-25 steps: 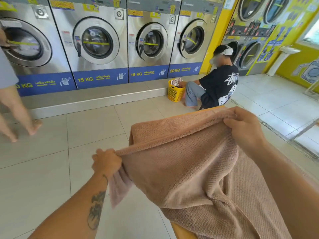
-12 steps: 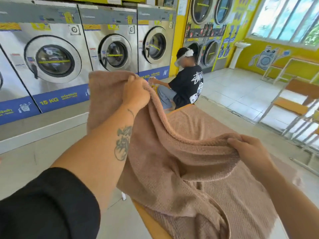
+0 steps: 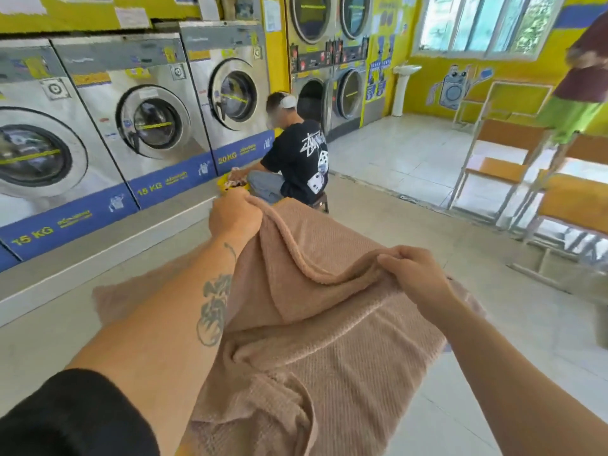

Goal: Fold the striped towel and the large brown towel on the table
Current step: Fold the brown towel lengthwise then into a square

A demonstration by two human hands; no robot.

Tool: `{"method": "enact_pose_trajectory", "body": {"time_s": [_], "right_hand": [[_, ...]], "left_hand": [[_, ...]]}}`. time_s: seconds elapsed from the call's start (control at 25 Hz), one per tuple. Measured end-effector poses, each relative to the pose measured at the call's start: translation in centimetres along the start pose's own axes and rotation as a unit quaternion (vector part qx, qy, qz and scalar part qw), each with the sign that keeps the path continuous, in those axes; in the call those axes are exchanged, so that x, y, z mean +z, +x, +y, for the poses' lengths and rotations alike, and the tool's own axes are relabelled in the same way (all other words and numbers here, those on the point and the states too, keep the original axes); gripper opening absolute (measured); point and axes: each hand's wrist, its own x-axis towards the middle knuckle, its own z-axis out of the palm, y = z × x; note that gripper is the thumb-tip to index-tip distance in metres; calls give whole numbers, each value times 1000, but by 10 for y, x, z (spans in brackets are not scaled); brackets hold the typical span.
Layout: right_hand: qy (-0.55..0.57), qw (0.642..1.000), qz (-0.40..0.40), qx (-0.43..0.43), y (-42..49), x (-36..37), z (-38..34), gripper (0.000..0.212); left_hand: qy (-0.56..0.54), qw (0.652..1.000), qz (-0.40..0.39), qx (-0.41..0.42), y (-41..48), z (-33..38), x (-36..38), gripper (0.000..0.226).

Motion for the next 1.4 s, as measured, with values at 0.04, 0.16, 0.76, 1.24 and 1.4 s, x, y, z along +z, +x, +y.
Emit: {"method": "enact_pose_trajectory", "body": {"time_s": [0.04,0.16,0.76,1.24,1.4], "right_hand": [[12,1000,-11,4,7,-15,5,17],[93,994,-38,36,24,-63,16,14],[-77,993,83,23,159,-219,73,20],[-173,974,-50,139,320,-233,146,12],[-151,978,-74,121,353,-243,162,10]], "left_hand": [[-5,1000,19,-5,-1,14,1,20],[-47,998,34,15,4,62,1,26],[-102,984,-114,90,54,224,164,28],[-25,965,-258,44,124,233,327,56],[-3,972,-236,17,130,248,345,57]]}}
